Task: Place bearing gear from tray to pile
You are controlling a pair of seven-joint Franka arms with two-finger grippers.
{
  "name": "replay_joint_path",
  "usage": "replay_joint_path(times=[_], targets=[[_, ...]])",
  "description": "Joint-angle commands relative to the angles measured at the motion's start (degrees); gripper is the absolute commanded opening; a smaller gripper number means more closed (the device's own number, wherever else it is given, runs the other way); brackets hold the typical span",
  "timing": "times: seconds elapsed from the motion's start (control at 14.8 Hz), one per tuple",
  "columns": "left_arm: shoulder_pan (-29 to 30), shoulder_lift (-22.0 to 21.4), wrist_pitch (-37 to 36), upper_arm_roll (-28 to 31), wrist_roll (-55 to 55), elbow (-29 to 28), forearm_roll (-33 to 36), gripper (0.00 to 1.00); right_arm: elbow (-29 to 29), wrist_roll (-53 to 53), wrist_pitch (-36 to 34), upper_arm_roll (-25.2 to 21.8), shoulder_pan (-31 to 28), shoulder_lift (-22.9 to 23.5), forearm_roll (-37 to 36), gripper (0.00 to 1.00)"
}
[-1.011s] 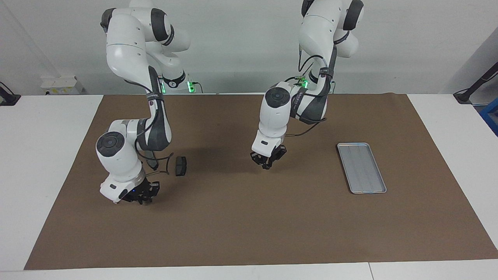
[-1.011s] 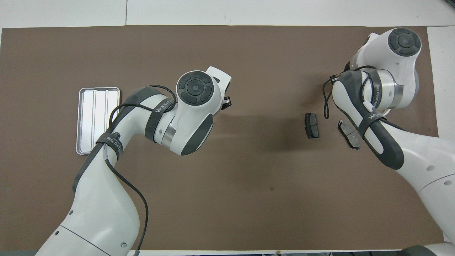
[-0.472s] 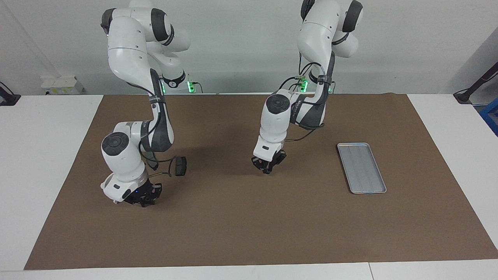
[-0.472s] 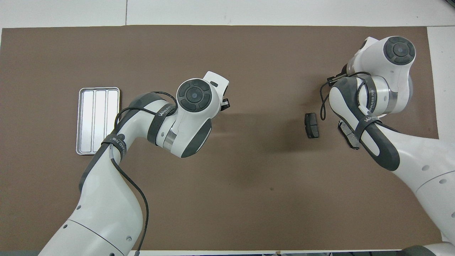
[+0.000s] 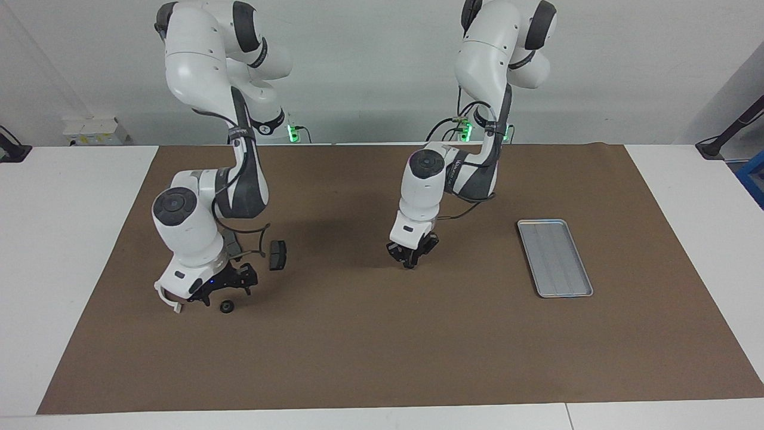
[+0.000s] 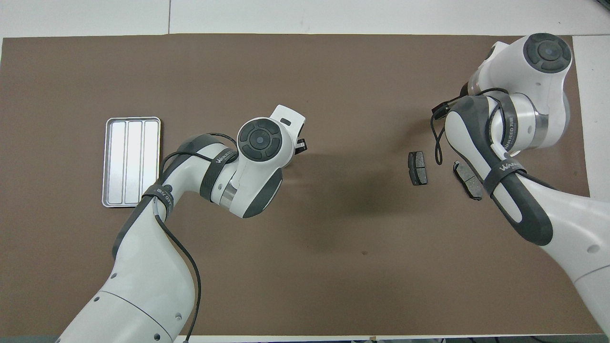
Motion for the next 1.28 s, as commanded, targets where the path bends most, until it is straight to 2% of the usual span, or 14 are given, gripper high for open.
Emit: replay_joint_path(times=[0.0,0.07,0.13,0.2,0.4,0.61,0.81,0.94,1.08,1.21], targets=[[-1.4,-1.1,2.1,1.0,-1.8,-2.3,1.3,0.00,-0.4,4.6,-7.6,0.7,2.3,-6.0,-0.5,1.00],[-1.4,-1.1,2.1,1.0,-1.8,-2.3,1.3,0.10,-0.1,9.3,-10.1,0.8,4.3,-7.4,-0.4,1.00],[-1.3,-1.1,2.1,1.0,-1.6,-2.2,1.3,0.78,0.3,14.5,-12.3,0.7,6.5,-8.5,0.1,1.00],[-1.3,-1.1,1.9,1.0,-1.5,-2.1,1.3,0.99,0.7,19.8,-14.1,0.8,8.1,-9.3,0.4,1.00],[-0.5,-1.5,-0.1,1.0,-1.1,-1.0,1.3,1.00,0.7,28.3,-15.9,0.8,12.0,-10.6,0.5,1.00],[5.0,-4.4,-3.9,1.6,4.3,1.2,1.3,1.00,0.7,30.9,-16.0,1.1,13.0,-10.8,0.4,1.00],[14.5,-5.5,-4.4,1.7,13.2,3.7,1.6,1.00,0.5,35.7,-15.4,1.9,14.7,-10.9,0.5,1.00],[22.3,-5.5,-8.9,1.5,22.5,8.6,2.0,1.00,0.4,42.3,-13.4,2.3,17.2,-9.8,0.5,1.00],[29.3,-5.2,-13.7,1.6,31.2,13.2,1.9,1.00,0.3,50.7,-8.8,2.2,21.0,-7.1,0.5,1.00],[34.3,-5.5,-15.5,1.1,37.5,15.2,1.3,1.00,0.4,58.1,-4.0,2.3,24.1,-4.7,0.5,1.00]])
